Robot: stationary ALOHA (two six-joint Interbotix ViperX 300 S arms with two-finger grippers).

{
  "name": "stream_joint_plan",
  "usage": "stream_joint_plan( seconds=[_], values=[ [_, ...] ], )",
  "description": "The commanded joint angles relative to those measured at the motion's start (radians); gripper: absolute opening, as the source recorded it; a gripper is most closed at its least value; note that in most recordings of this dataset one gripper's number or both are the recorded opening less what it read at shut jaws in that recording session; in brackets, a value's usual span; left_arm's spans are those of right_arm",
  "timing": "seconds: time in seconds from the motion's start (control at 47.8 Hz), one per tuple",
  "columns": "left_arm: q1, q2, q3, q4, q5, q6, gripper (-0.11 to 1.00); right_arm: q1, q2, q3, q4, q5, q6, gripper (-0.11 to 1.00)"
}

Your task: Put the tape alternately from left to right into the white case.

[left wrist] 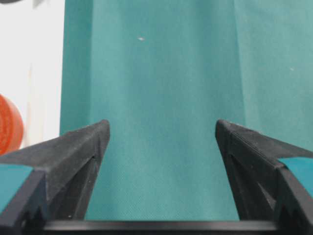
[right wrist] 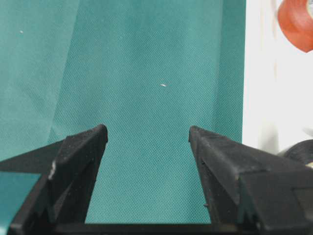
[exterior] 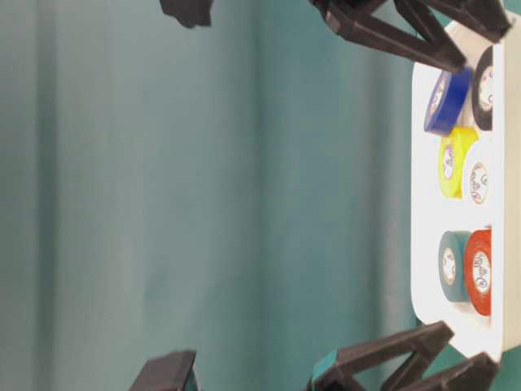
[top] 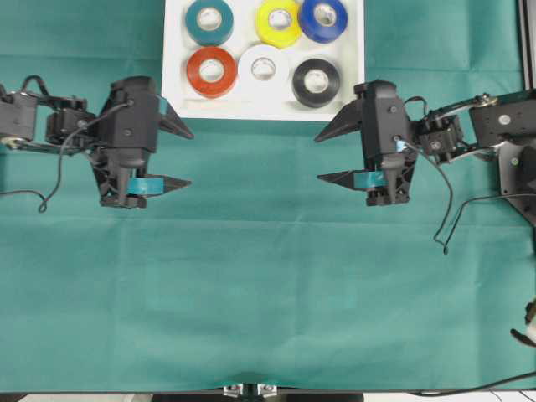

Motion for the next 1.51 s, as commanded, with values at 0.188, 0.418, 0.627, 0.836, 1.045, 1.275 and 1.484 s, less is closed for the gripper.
stream_joint_plan(
  seconds=[0.188, 0.418, 0.627, 0.836, 1.045, 1.275, 1.484],
  values=[
    [-0.002, -0.1, 0.089, -0.003, -0.074, -0.002, 0.84, -0.006, -0.072, 0.025, 0.0, -0.005, 0.002, 0.76],
    [0.006, -0.163, 0.138, -0.003, -0.081, -0.002, 0.84, -0.011, -0.12, 0.048, 0.0, -0.005, 0.002, 0.76],
    [0.009, -0.215, 0.17, -0.003, -0.089, -0.002, 0.84, -0.012, -0.167, 0.074, -0.002, -0.005, 0.003, 0.76],
    [0.017, -0.261, 0.199, -0.003, -0.089, -0.002, 0.83, -0.011, -0.224, 0.106, 0.0, -0.005, 0.005, 0.76],
    [0.034, -0.325, 0.239, -0.003, -0.092, -0.003, 0.83, -0.018, -0.295, 0.147, 0.002, -0.008, 0.006, 0.76],
    [0.046, -0.397, 0.284, -0.003, -0.118, -0.003, 0.83, -0.028, -0.337, 0.189, 0.003, -0.015, 0.011, 0.75],
    [0.046, -0.472, 0.316, -0.003, -0.124, -0.005, 0.83, -0.028, -0.379, 0.21, 0.003, -0.018, 0.011, 0.76]
  ],
)
